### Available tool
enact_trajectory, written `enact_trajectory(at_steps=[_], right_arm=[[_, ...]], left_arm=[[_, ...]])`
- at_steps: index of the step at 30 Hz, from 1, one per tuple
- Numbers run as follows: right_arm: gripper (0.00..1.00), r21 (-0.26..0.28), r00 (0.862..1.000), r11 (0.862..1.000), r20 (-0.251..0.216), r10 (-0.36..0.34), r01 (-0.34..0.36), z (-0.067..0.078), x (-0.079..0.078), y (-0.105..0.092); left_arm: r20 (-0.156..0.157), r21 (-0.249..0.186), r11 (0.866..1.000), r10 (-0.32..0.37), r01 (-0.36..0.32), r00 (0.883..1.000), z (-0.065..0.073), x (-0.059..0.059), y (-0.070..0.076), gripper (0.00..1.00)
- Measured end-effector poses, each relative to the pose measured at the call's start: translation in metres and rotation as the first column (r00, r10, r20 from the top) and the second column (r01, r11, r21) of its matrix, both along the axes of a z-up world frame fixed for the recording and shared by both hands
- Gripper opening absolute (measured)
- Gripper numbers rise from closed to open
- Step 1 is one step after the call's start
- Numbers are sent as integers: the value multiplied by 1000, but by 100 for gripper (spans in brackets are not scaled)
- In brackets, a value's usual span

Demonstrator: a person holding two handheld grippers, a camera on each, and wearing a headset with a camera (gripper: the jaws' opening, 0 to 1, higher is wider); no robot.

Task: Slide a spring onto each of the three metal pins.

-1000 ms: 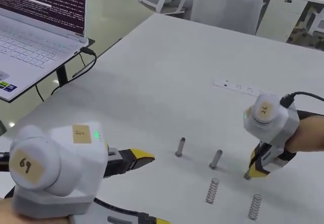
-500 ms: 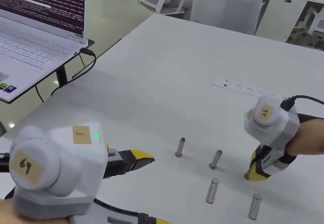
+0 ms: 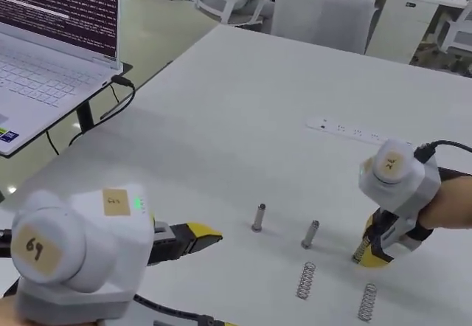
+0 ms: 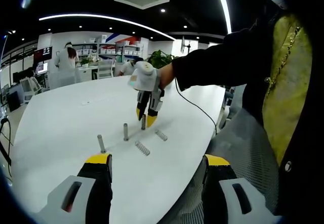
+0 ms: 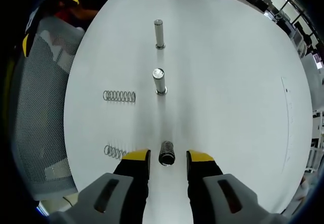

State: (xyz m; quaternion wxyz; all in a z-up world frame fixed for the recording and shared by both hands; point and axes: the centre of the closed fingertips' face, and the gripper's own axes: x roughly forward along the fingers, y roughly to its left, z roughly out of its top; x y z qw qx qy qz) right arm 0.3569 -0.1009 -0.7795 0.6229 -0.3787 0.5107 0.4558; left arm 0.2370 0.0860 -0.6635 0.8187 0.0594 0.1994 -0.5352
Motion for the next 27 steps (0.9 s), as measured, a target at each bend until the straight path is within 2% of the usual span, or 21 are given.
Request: enact_trajectory(at_steps=[17, 27], right_arm=[[29, 32, 998, 998, 31, -50, 49, 11, -4, -8], [29, 44, 996, 996, 43, -82, 80, 17, -13, -18]], left_arm=[[0, 6, 1000, -10, 10, 1000, -1, -1, -1, 68], [3, 10, 1000, -16, 16, 1000, 0, -1, -2, 68]])
